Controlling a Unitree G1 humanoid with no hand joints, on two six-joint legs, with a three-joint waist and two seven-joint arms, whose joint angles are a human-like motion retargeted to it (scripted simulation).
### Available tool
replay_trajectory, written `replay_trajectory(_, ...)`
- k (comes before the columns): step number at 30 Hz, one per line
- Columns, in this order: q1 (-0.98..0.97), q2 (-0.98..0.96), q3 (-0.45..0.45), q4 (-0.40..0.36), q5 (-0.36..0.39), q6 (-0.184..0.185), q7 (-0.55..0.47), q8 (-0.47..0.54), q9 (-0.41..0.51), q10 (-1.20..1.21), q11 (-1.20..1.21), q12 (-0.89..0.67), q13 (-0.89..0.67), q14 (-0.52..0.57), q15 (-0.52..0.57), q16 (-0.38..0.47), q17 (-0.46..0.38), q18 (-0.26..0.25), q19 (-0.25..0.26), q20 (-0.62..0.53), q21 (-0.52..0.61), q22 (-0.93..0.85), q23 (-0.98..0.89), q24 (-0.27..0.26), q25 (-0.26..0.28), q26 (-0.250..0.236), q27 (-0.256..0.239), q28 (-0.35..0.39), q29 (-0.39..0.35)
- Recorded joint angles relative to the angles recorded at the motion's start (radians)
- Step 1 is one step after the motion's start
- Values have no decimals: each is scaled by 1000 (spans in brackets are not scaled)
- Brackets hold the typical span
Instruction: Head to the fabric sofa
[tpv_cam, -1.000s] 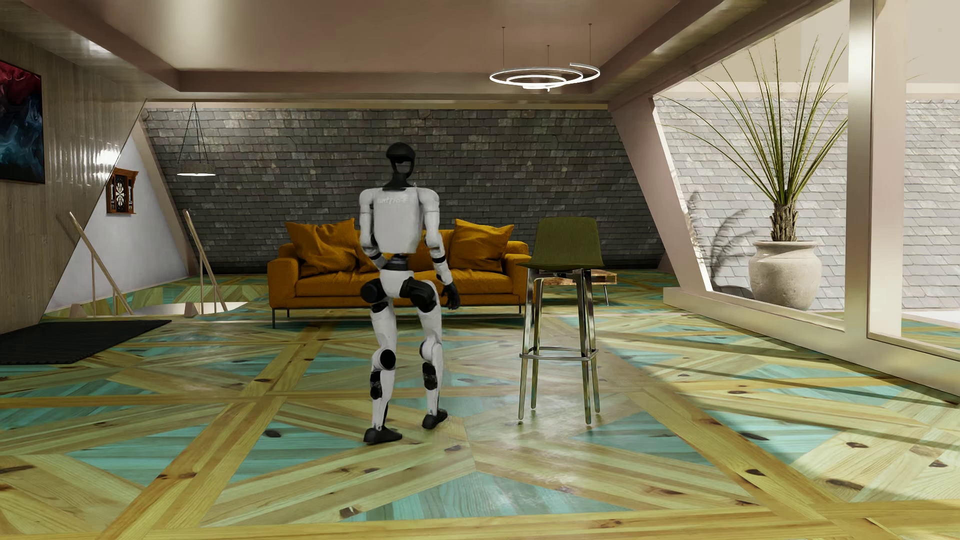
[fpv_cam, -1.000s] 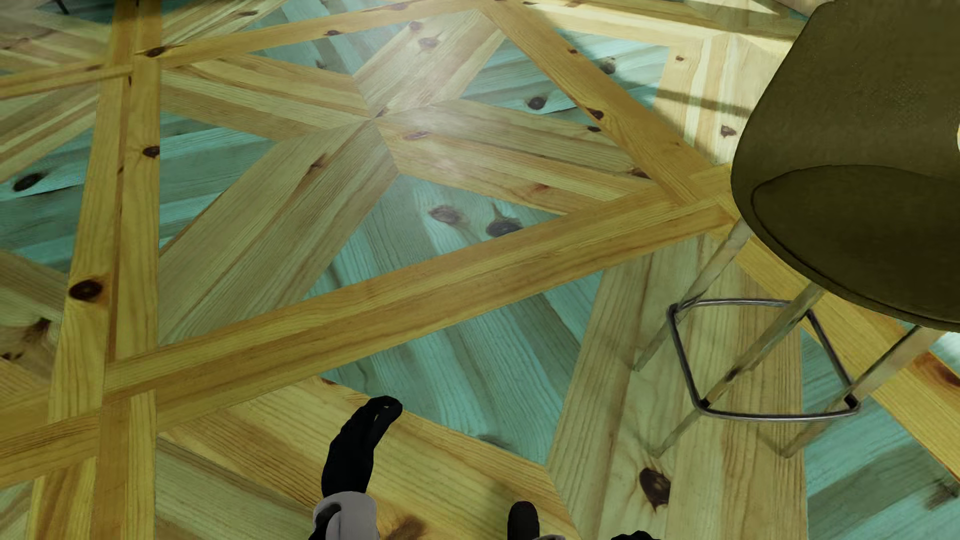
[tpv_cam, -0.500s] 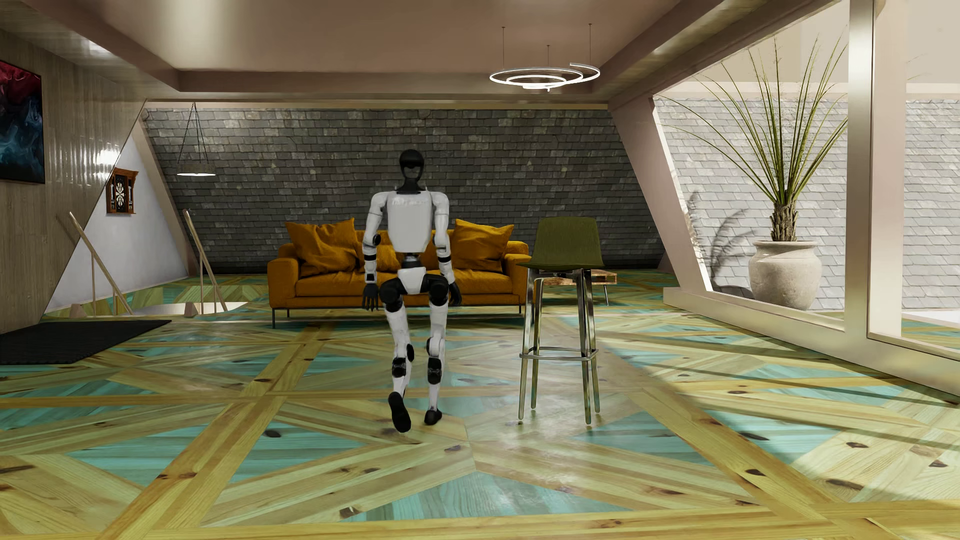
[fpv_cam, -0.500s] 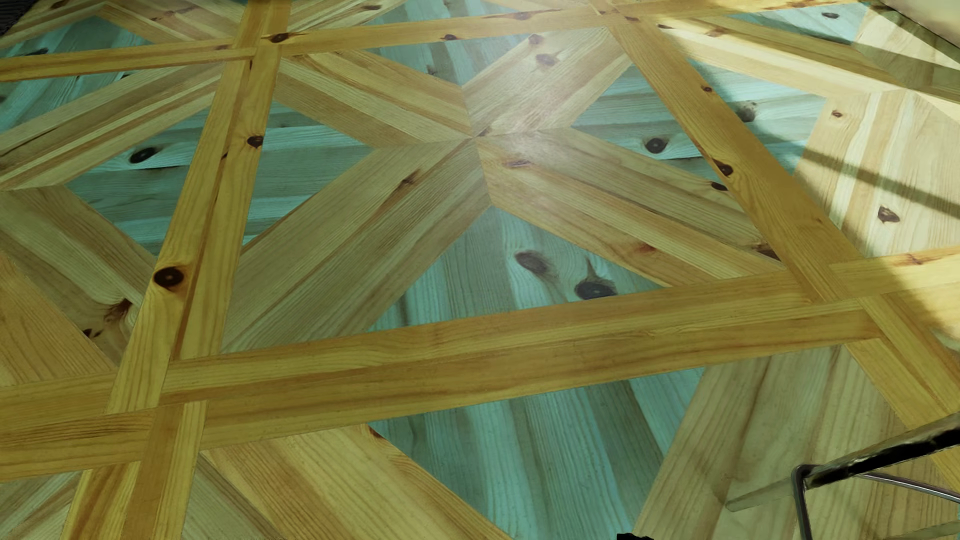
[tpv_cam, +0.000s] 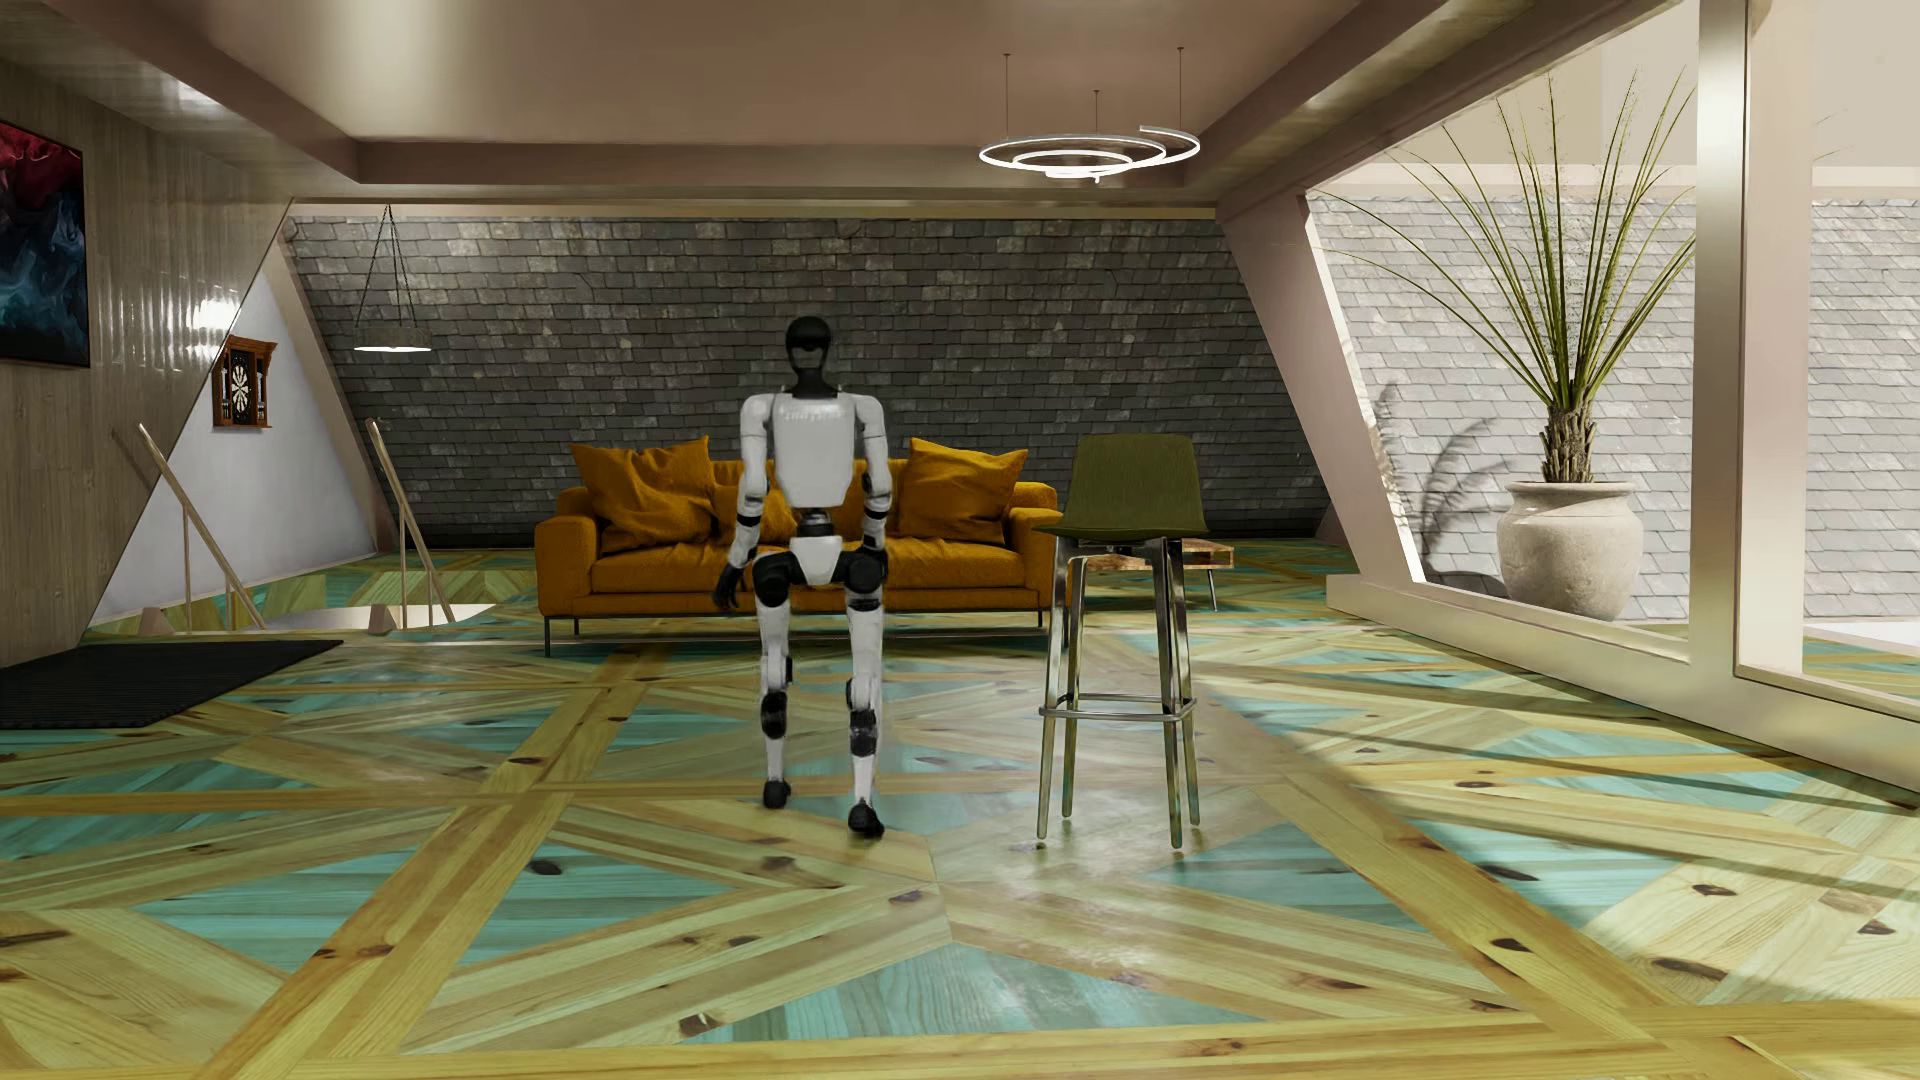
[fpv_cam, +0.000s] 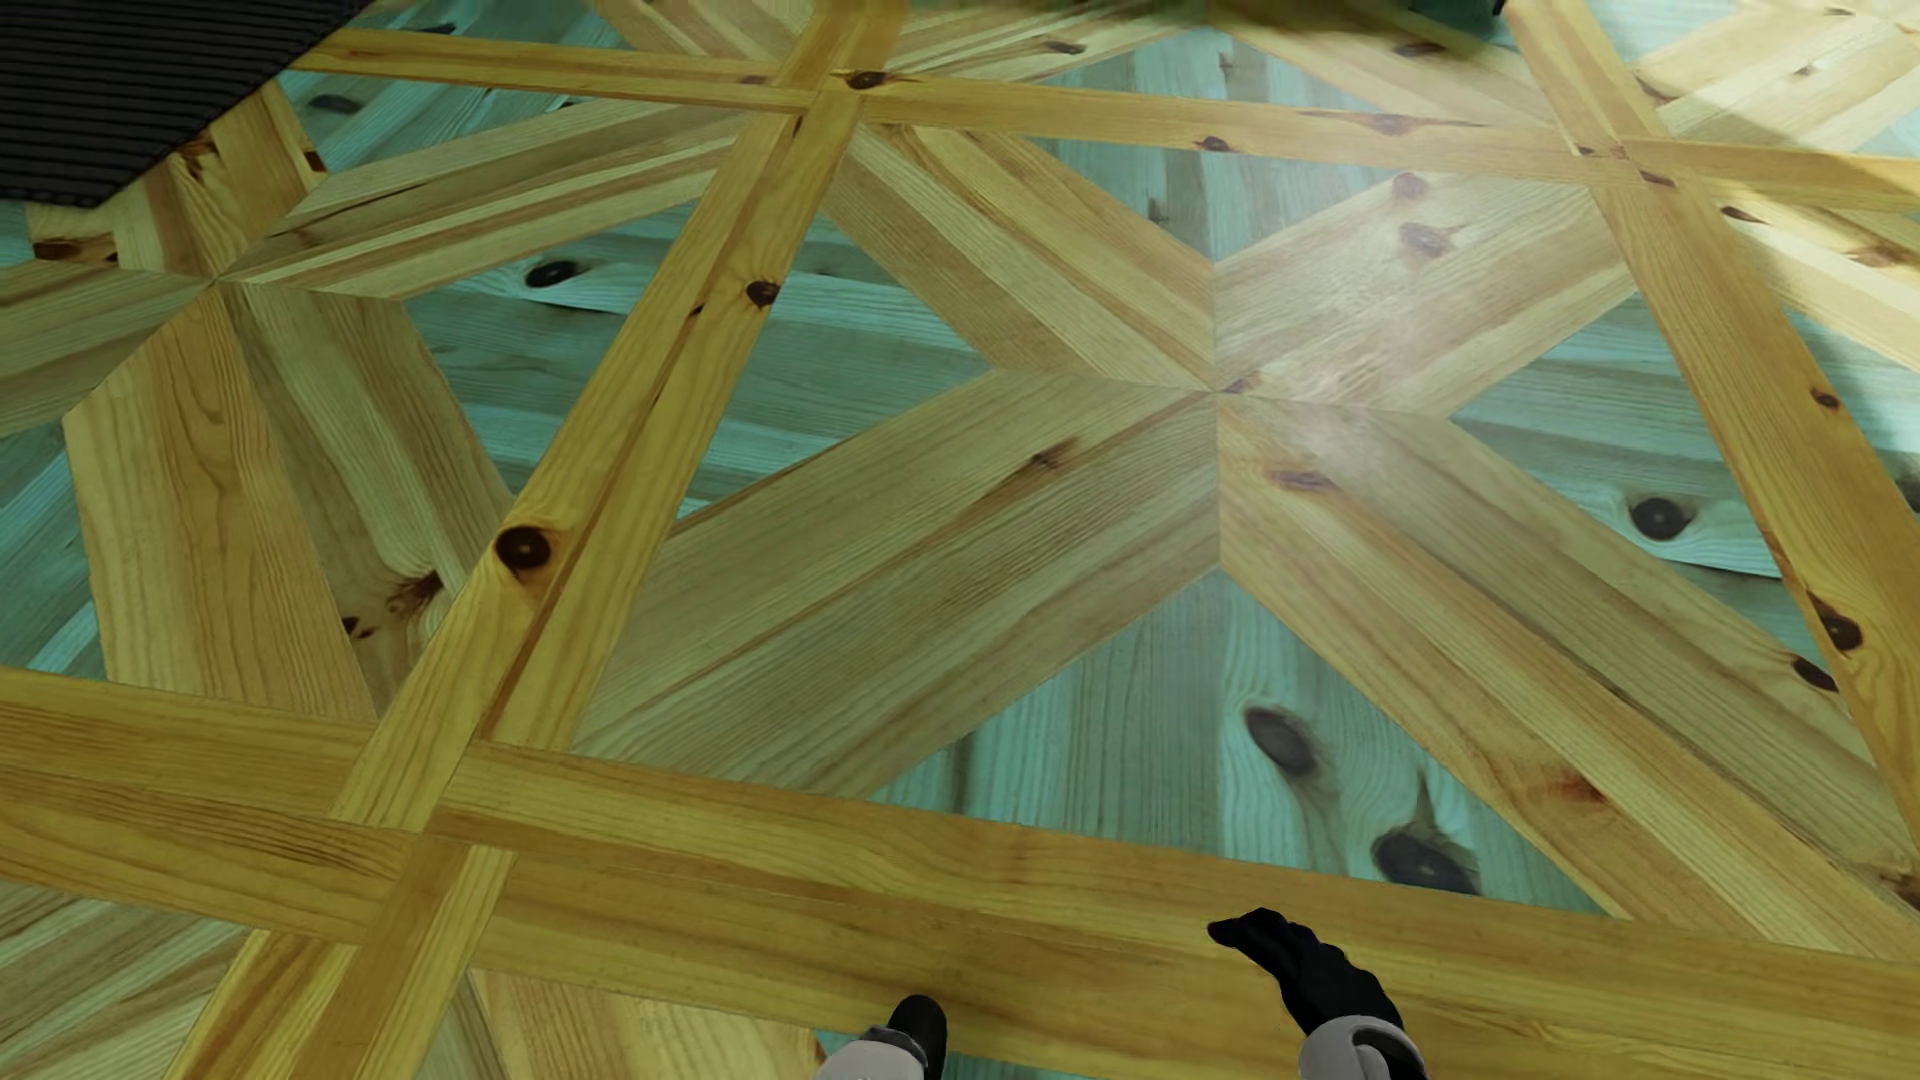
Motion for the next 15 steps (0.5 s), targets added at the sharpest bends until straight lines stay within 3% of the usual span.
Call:
replay_trajectory(2, 69, -30, 3, -38, -84, -40, 48, 17, 4, 33, 180, -21, 53, -66, 205, -20, 3, 32, -31, 4, -34, 194, -16, 54, 46, 95, 23, -62, -31)
replay_trajectory(3, 113, -93, -1, -54, -145, -61, 76, 16, 6, 19, 331, -21, 62, -91, 337, -32, -11, 43, -53, 10, -10, 236, -5, 71, 46, 105, 29, -85, -1)
replay_trajectory(5, 197, -267, -20, -101, -296, -108, 128, 41, 12, -14, 650, -12, 65, -142, 553, -60, -75, 63, -6, 31, 88, 229, 2, 79, -11, 52, 16, -66, 121)
replay_trajectory(7, 284, -472, -36, -147, -280, -142, 154, 160, 25, -38, 873, -57, 103, -194, 452, -73, -121, 85, 49, -4, 122, 239, -50, 130, -37, 35, -8, -29, 161)
replay_trajectory(9, 354, -628, -40, -174, -257, -157, 157, 196, 35, -31, 901, -161, 175, -257, 349, -77, -112, 99, 68, -71, 62, 271, -92, 211, 20, 56, 4, -67, 92)
replay_trajectory(10, 385, -688, -45, -181, -247, -159, 150, 195, 36, -24, 844, -216, 202, -290, 272, -80, -87, 105, 64, -87, 32, 266, -92, 230, 49, 40, 28, -80, 55)
replay_trajectory(12, 450, -772, -61, -179, -221, -153, 129, 189, 34, -32, 608, -304, 228, -341, 194, -82, -55, 113, 53, -90, -1, 184, -69, 218, 69, -28, 73, -61, 38)
replay_trajectory(14, 521, -801, -78, -164, -186, -137, 110, 167, 27, -75, 267, -350, 221, -367, 228, -72, -37, 113, 20, -104, 1, 61, -15, 162, 52, -115, 92, -26, 62)
replay_trajectory(15, 558, -802, -86, -155, -156, -128, 101, 175, 21, -104, 88, -368, 220, -375, 261, -63, -30, 113, 36, -125, 3, 2, 8, 127, 39, -151, 93, -15, 78)
